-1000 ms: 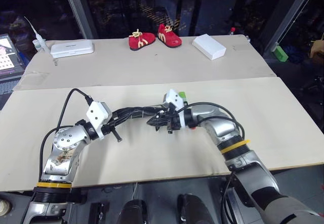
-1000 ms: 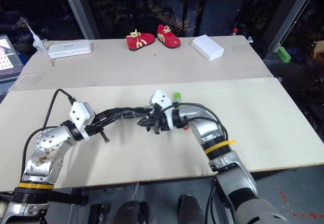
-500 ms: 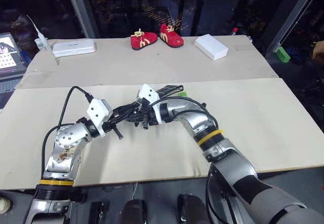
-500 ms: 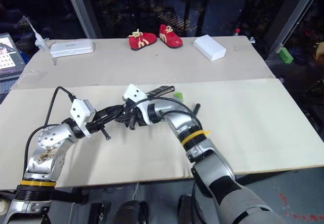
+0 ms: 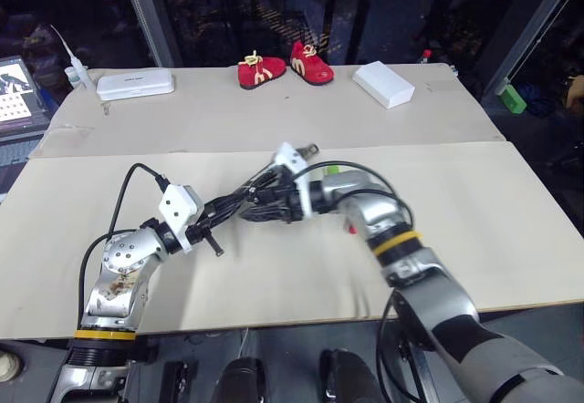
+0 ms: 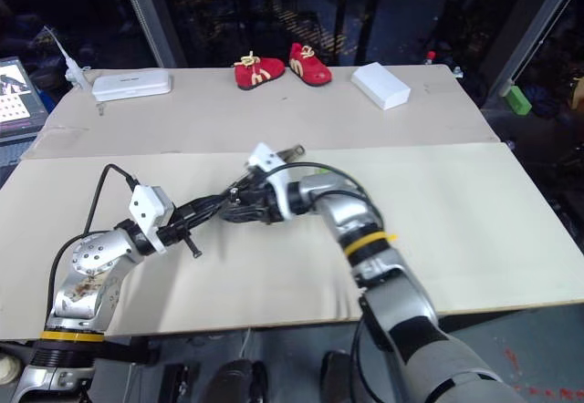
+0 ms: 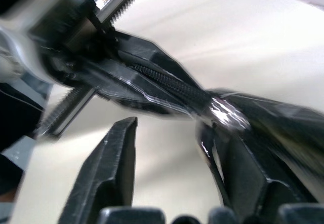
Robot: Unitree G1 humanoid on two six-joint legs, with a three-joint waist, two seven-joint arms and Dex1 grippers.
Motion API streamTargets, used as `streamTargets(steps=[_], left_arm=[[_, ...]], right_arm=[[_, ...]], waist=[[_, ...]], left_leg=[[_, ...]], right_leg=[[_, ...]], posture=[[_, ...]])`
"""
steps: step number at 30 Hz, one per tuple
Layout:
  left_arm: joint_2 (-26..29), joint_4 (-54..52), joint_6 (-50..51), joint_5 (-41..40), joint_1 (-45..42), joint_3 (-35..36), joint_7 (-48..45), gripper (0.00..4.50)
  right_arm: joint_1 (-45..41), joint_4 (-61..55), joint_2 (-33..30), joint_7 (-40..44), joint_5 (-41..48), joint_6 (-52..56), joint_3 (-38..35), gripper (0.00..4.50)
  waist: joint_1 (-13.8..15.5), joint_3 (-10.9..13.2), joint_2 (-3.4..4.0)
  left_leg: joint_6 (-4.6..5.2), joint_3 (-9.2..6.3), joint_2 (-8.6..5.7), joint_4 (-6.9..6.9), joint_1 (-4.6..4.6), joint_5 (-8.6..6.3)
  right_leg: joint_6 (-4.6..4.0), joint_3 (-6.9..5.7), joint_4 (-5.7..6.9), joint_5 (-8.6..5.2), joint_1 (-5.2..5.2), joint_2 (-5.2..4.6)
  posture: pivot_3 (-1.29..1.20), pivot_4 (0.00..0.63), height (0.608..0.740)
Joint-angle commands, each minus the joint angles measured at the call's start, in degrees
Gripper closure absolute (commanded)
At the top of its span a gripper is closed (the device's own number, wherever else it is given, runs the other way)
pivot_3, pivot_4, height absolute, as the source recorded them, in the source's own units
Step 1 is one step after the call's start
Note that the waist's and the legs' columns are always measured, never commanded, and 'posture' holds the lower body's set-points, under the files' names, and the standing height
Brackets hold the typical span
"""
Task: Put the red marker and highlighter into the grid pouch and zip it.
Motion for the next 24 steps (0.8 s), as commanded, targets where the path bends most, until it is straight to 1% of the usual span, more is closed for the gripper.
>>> streamTargets(steps=[1,2,4,6,8,10,13,17,20,24], left_arm=[[0.7,-2.3,-0.9,-0.7,0.2,1.8,0.1,4.5],[0.8,-2.4,-0.8,-0.6,0.3,1.9,0.2,4.5],[0.9,-2.5,-0.6,-0.7,0.4,2.3,0.4,4.5],[1.0,-2.5,-0.4,-0.7,0.2,2.5,0.6,4.5],[1.0,-2.4,-0.4,-0.7,0.3,2.5,0.4,4.5],[1.1,-2.3,-0.6,-0.8,0.6,2.6,0.2,4.5],[1.1,-1.8,-0.8,-0.7,0.3,2.6,0.0,4.5],[1.0,-0.7,-1.1,-0.7,-0.5,2.5,-0.5,4.5],[0.7,-0.1,-1.3,-0.5,-1.1,2.2,-0.7,4.5],[0.1,-0.1,-1.5,-0.4,-0.9,1.8,-0.8,4.5]], right_arm=[[6.9,-19.6,-8.3,6.4,9.3,7.4,-3.5,1.91],[9.5,-23.2,-11.0,6.6,11.0,8.6,-5.1,1.91],[13.9,-27.3,-15.2,2.9,10.7,9.5,-8.1,1.91],[16.3,-28.0,-16.6,-6.4,8.9,11.1,-14.1,1.91],[15.6,-26.4,-14.8,-17.3,6.9,14.0,-18.6,1.91],[14.6,-25.2,-12.3,-26.5,5.6,16.6,-22.1,1.91],[16.8,-28.0,-8.8,-35.8,5.1,20.9,-25.3,1.91],[20.4,-32.0,-4.4,-45.3,3.3,24.3,-24.4,1.91],[23.1,-32.8,-2.3,-50.4,0.2,23.1,-21.7,1.91],[23.8,-31.5,-1.1,-53.7,-2.2,20.9,-19.6,1.91]], waist=[[0.4,0.0,0.0],[0.4,0.0,0.0],[0.3,0.0,-0.01],[0.2,0.0,-0.03],[0.1,0.0,-0.05],[0.0,0.0,-0.05],[0.1,0.0,-0.05],[0.3,0.0,-0.05],[0.3,0.0,-0.05],[0.2,0.0,-0.05]], left_leg=[[0.02,-0.04,-0.01,0.0,-0.04,-0.01],[0.03,-0.04,-0.01,0.01,-0.04,-0.02],[0.04,-0.05,-0.02,0.01,0.01,-0.03],[0.03,-0.04,-0.02,0.02,0.17,-0.02],[-0.02,0.0,-0.02,0.02,0.47,0.0],[-0.05,0.01,-0.01,0.01,0.64,0.02],[-0.07,0.05,-0.01,-0.01,0.66,0.03],[-0.05,0.14,-0.02,-0.03,0.38,0.02],[-0.02,0.16,-0.08,-0.02,0.24,0.01],[0.0,0.12,-0.11,-0.01,0.29,0.01]], right_leg=[[0.0,-0.04,-0.03,0.0,0.0,-0.02],[0.0,-0.04,-0.04,0.0,0.0,-0.02],[0.0,0.0,-0.13,0.0,0.0,-0.02],[0.0,0.08,-0.2,-0.01,0.06,-0.01],[-0.02,0.18,-0.13,-0.01,0.22,0.03],[-0.05,0.33,-0.05,-0.03,0.27,0.09],[-0.06,0.37,-0.01,-0.04,0.27,0.13],[-0.01,0.34,-0.07,-0.06,0.1,0.08],[0.0,0.33,-0.14,-0.06,0.04,0.03],[0.02,0.35,-0.11,-0.05,0.07,0.04]], posture=[[0.0,0.15,0.74],[0.0,0.15,0.74],[0.0,0.15,0.74],[0.0,0.15,0.74],[0.0,0.15,0.74],[0.0,0.15,0.74],[0.0,0.15,0.74],[0.0,0.15,0.74],[0.0,0.15,0.74],[0.0,0.15,0.74]])
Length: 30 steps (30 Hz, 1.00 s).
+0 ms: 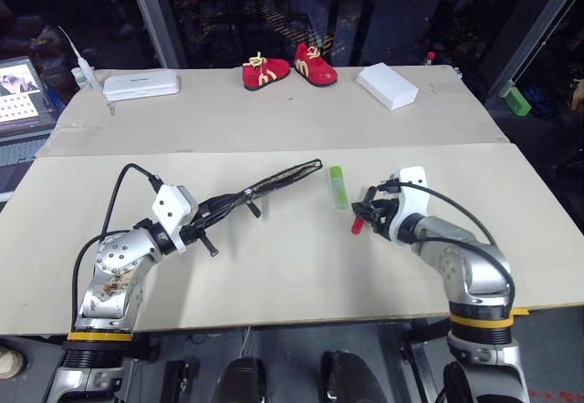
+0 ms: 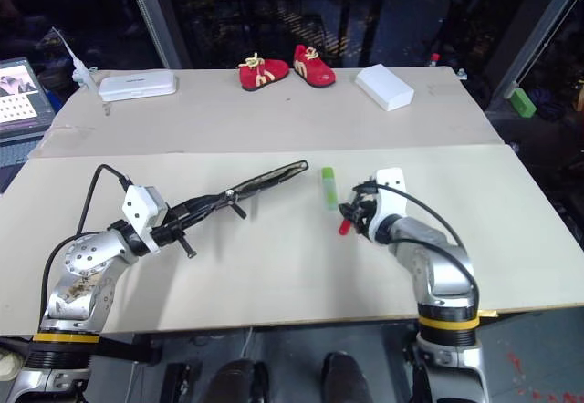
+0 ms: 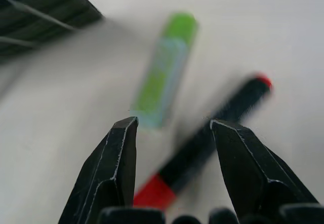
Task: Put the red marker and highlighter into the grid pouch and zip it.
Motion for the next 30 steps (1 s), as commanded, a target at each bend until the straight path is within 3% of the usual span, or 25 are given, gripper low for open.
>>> streamTargets(steps=[1,16,26,30], left_arm=[[-0.4,-1.0,-1.4,-0.5,-0.2,0.2,-0.2,4.5],[-0.6,-3.6,0.2,-1.0,0.4,1.3,1.7,4.5],[-0.5,-5.2,1.5,-1.5,0.6,1.4,2.1,4.5],[-0.5,-5.4,1.9,-1.6,0.3,1.3,2.1,4.5]], right_arm=[[-0.9,-0.9,0.3,-2.6,-2.0,-3.5,1.2,1.91],[2.0,11.5,-2.1,-2.9,-10.6,-15.1,12.1,1.91],[3.2,12.1,-6.6,-1.0,-15.8,-22.3,15.9,1.91],[2.7,12.2,-6.6,-0.2,-14.5,-21.9,14.0,2.97]], waist=[[-0.1,0.0,0.0],[0.1,-0.1,-0.09],[0.2,-0.1,-0.13],[0.3,-0.1,-0.14]], left_leg=[[0.0,-0.01,0.0,0.0,0.01,0.0],[0.01,-0.07,0.03,0.0,0.22,-0.01],[0.07,-0.18,0.0,0.0,0.58,-0.05],[0.07,-0.19,0.0,0.0,0.57,-0.05]], right_leg=[[0.0,0.0,0.01,0.0,0.0,0.01],[0.01,-0.02,-0.04,-0.01,0.25,0.04],[0.08,-0.05,-0.19,-0.08,0.78,0.0],[0.08,-0.04,-0.19,-0.08,0.77,0.0]], posture=[[0.0,0.15,0.74],[0.0,0.15,0.74],[0.0,0.15,0.74],[0.0,0.15,0.74]])
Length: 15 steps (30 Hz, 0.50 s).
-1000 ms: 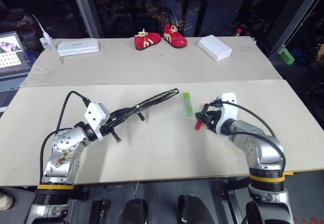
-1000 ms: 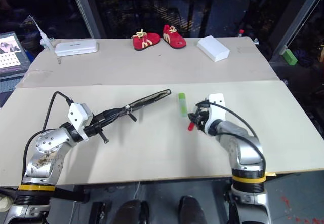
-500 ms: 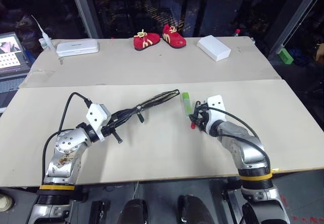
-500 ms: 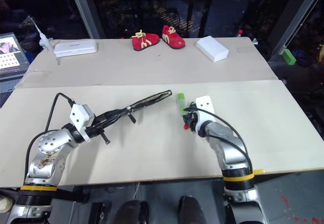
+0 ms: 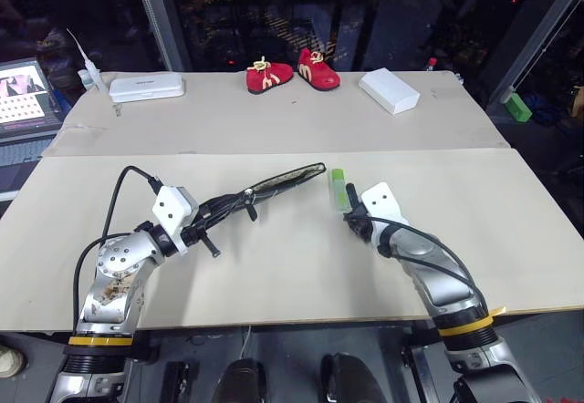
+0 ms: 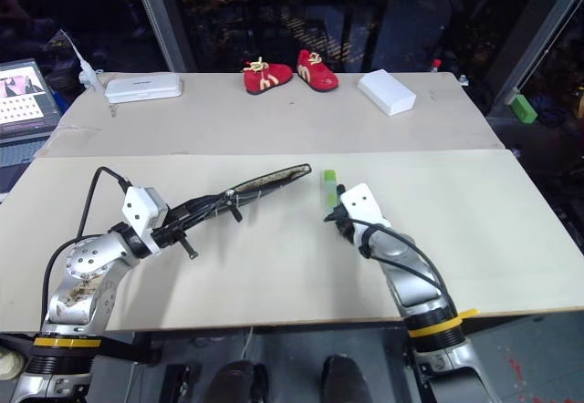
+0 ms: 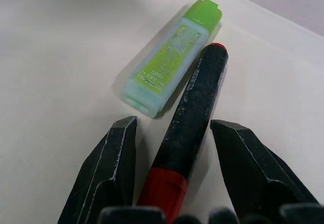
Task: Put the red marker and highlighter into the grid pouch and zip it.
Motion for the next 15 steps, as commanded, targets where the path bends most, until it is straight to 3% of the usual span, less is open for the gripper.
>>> streamTargets(steps=[1,2,3,11,15], left_arm=[[0.1,-2.4,0.3,-1.3,-1.1,0.9,0.2,4.5],[0.1,-2.5,0.3,-1.2,-1.1,0.9,0.2,4.5],[0.1,-2.5,0.4,-1.2,-1.1,0.8,0.2,4.5],[0.1,-2.6,0.4,-1.3,-1.1,1.0,0.1,4.5],[0.2,-2.2,0.4,-1.4,-1.2,1.0,-0.3,4.5]], right_arm=[[0.6,2.2,-0.9,0.3,0.0,1.4,-3.1,3.26],[0.3,2.4,-0.8,0.3,0.4,1.6,-3.8,3.79],[0.0,2.6,-0.7,0.3,0.6,1.6,-4.3,3.94],[-3.8,5.8,-1.3,-2.4,-1.0,-1.1,-8.0,3.96],[-10.5,7.7,0.2,2.7,7.5,-8.8,-15.5,3.96]], waist=[[0.0,0.0,0.0],[0.0,0.0,0.0],[0.0,0.0,0.0],[-0.2,0.0,0.0],[-0.3,0.1,0.05]], left_leg=[[0.0,0.01,0.0,0.0,0.0,0.0],[0.0,0.0,0.0,0.0,0.0,0.0],[0.0,0.0,0.0,0.0,0.0,0.0],[0.0,0.01,0.01,0.0,-0.04,0.0],[0.0,0.01,0.0,0.0,-0.16,0.0]], right_leg=[[0.0,0.0,0.0,0.0,0.0,-0.01],[0.0,0.0,0.0,0.0,0.0,0.0],[0.0,0.0,0.0,0.0,0.0,0.0],[0.0,0.02,0.0,0.0,-0.07,0.02],[0.0,0.06,0.0,0.01,-0.2,0.01]], posture=[[0.0,0.15,0.74],[0.0,0.15,0.74],[0.0,0.15,0.74],[0.0,0.15,0.74],[0.0,0.15,0.74]])
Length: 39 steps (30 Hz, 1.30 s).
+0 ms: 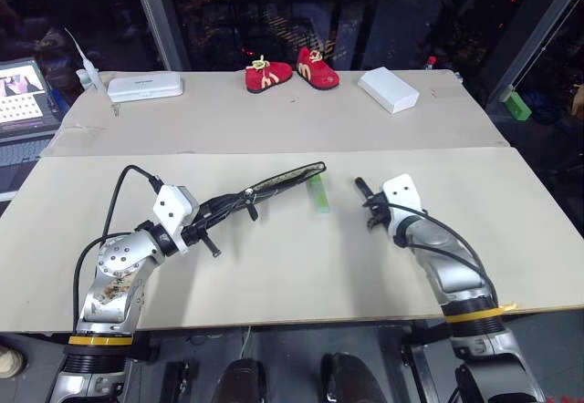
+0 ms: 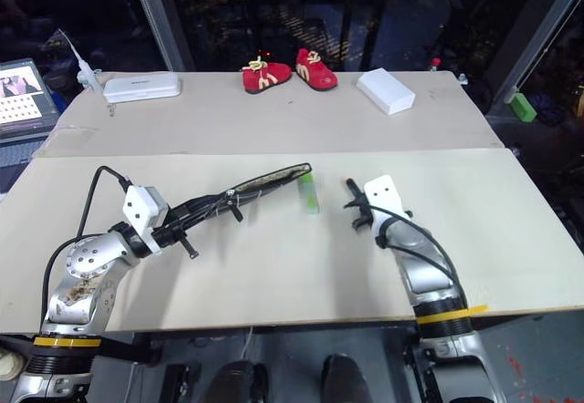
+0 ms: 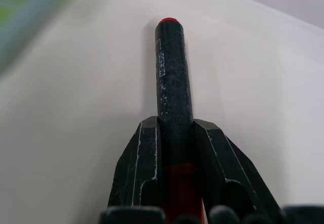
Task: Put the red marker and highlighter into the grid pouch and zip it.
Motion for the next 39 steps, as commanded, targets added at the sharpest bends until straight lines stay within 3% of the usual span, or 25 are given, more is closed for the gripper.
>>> streamTargets(steps=[1,4,8,16,26,39], left_arm=[[0.2,-1.8,-0.4,-1.4,-1.1,0.9,-0.3,4.5],[0.2,-1.3,-0.6,-1.2,-1.2,0.7,-0.7,4.5],[0.1,-1.1,-0.6,-1.1,-1.2,0.5,-1.1,4.5],[-0.4,-1.3,-0.8,-1.1,-0.8,0.1,-1.5,4.5],[-0.7,-0.7,-1.6,-0.9,-0.3,0.1,-2.4,4.5],[-1.1,0.3,-2.5,-0.6,-1.0,-0.8,-3.7,4.5]], right_arm=[[-6.7,-0.8,0.0,4.8,6.7,-8.9,-6.7,3.96],[-8.5,-1.8,-3.3,14.0,6.4,-19.0,-3.9,3.96],[-8.1,-1.3,-10.5,23.8,-2.0,-35.9,5.2,3.96],[-12.1,5.8,-17.4,27.4,-14.0,-60.2,13.6,3.96],[-15.9,14.8,-16.8,25.2,-20.6,-70.4,16.4,3.96],[-27.5,27.3,-5.5,23.1,-28.2,-75.5,24.7,3.96]], waist=[[-0.4,0.0,0.03],[-0.5,0.0,0.03],[-0.3,0.1,0.04],[-0.1,0.1,0.01],[-0.2,0.1,0.01],[-0.4,0.1,0.03]], left_leg=[[0.0,-0.01,0.0,0.0,0.0,0.0],[0.0,-0.03,0.06,-0.04,0.0,0.0],[0.04,0.03,0.04,-0.07,-0.03,-0.03],[0.06,0.09,-0.01,-0.02,0.0,-0.04],[0.04,0.17,0.02,-0.02,0.03,-0.03],[0.01,0.19,0.05,-0.02,0.07,-0.01]], right_leg=[[0.0,0.01,0.01,0.0,-0.02,0.01],[0.0,0.01,0.01,0.0,-0.06,0.09],[0.06,-0.03,-0.03,-0.04,-0.05,0.06],[0.07,0.02,-0.03,-0.04,-0.02,-0.01],[0.05,0.03,-0.02,-0.04,-0.01,-0.01],[0.0,0.03,0.07,-0.05,-0.02,0.01]], posture=[[0.0,0.15,0.74],[0.0,0.15,0.74],[0.0,0.15,0.74],[0.0,0.15,0.74],[0.0,0.15,0.74],[0.0,0.15,0.74]])
